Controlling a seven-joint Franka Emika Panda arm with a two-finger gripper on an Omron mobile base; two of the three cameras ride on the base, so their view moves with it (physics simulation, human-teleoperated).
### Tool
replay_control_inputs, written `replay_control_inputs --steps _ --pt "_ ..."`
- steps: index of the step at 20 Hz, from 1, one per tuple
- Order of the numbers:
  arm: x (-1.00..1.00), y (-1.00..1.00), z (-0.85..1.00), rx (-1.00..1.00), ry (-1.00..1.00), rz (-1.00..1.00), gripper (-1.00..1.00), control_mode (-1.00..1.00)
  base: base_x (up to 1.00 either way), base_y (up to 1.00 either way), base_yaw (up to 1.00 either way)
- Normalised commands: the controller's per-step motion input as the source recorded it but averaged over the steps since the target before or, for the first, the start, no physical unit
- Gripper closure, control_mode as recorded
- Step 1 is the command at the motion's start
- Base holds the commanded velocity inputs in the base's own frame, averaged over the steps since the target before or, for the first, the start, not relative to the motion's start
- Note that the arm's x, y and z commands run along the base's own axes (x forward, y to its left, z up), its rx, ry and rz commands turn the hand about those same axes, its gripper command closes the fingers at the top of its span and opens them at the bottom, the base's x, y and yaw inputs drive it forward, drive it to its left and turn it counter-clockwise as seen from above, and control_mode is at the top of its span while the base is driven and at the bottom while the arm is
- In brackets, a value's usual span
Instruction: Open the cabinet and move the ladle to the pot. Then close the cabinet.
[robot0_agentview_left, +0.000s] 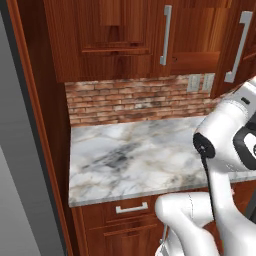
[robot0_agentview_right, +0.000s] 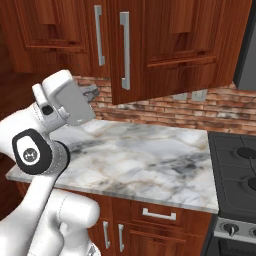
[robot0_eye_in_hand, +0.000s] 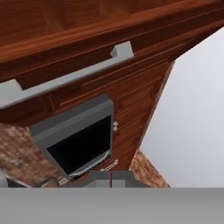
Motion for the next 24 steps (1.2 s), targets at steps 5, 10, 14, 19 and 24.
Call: replay_control_inputs --steps 5,10,14,19,24 --pt "0.00 1.00 0.02 -0.07 -0.07 -0.06 1.00 -1.00 0.00 0.00 0.00" --pt "0.00 0.81 0.10 -0.03 0.00 -0.01 1.00 -1.00 0.00 0.00 0.00" --pt "0.00 0.39 0.10 0.02 -0.03 0.00 1.00 -1.00 0.00 0.00 0.00" --pt "0.19 0.03 0.03 0.25 -0.08 0.02 1.00 -1.00 0.00 0.00 0.00" --pt "0.22 0.00 0.00 0.41 -0.23 0.06 1.00 -1.00 0.00 0.00 0.00"
